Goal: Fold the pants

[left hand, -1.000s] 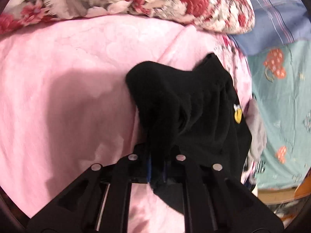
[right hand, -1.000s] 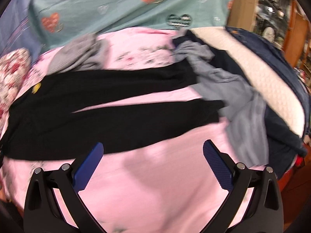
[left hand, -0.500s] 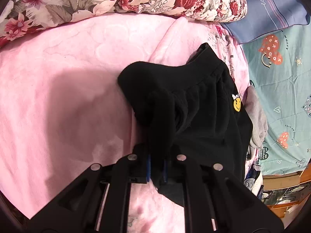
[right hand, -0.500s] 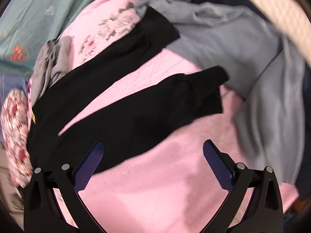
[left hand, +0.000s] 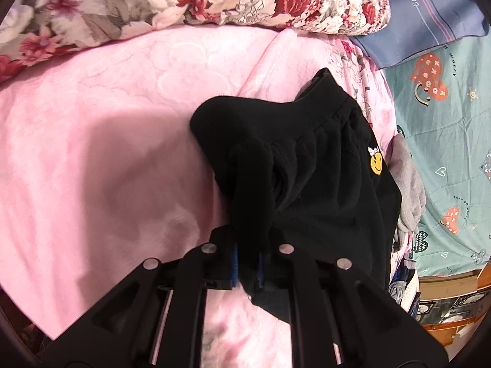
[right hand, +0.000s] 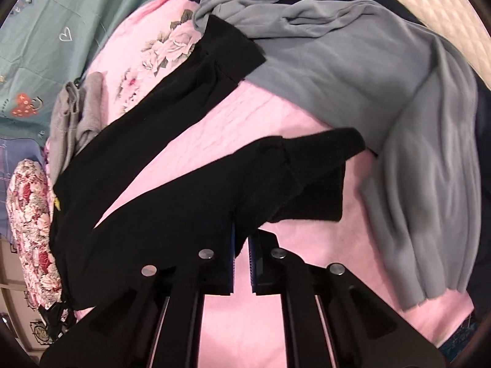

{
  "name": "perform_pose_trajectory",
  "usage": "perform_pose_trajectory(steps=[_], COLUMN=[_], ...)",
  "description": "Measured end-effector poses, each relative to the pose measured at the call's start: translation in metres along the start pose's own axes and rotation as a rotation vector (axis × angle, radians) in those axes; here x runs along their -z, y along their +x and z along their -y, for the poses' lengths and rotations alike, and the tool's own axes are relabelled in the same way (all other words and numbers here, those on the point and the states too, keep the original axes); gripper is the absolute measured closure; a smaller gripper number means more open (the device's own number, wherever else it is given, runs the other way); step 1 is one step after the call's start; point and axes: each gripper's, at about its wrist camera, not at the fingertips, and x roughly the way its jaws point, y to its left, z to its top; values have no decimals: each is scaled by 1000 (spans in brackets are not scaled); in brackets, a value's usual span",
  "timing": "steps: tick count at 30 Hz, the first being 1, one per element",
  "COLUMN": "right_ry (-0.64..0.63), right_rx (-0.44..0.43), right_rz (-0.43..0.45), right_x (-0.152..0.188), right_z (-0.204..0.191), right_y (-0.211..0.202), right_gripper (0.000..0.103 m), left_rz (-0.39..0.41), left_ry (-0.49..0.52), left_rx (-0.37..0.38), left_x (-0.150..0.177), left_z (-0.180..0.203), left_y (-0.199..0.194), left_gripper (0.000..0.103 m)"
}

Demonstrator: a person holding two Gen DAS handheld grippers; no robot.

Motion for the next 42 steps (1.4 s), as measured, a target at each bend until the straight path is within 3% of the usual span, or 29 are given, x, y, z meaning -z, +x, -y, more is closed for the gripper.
perform_pose_trajectory(steps=[6,13,14,15,17,18,19,23,27,30,32,33,34,36,38,42], right_ry=[52,23,15,7,-14,-21,-22,10,-35,-15,9,21,26,-24,-113,-167], right_rx=[-45,-4,5,9,48,97,125,154,182,206,154,105,55,-7,0,9], right_rz=[-23,-53,-57,-58,-61,-56,-41,37,72,-4,-101,-153,-180,-140,-37,21], right_x=[49,90,93,94,96,96,96,92,62,33,25,23,21,15,4,-6], right_z=[29,38,37,36,35,36,38,53,50,57,64,66,64,54,36,21], right_y=[-20,-17,-20,-21,-27,-31,-36,-68,-77,-51,-27,-15,-7,-8,-23,-41], right_gripper=[96,96,96,96,77,54,49,49,49,49,49,52,72,92,95,95], left_rz=[15,-26,-27,-30,-8,6,5,117,105,71,41,20,-2,-51,-98,-96], left_ry=[-39,-20,-4,13,29,40,54,110,176,244,261,277,295,326,355,402], left_rx=[-2,32,22,-3,-59,-65,-68,-171,-85,-79,-71,-75,-82,-107,-130,-167], left_x=[1,-1,-1,-1,-2,-2,-2,1,-1,3,7,10,13,18,26,41], left_z=[-36,-50,-48,-46,-46,-46,-44,-31,-4,21,29,34,38,46,52,57], left_y=[-35,-42,-45,-46,-55,-63,-66,-96,-100,-85,-72,-61,-51,-28,-9,1], left_gripper=[94,93,91,77,57,52,51,53,53,53,53,53,53,54,54,53])
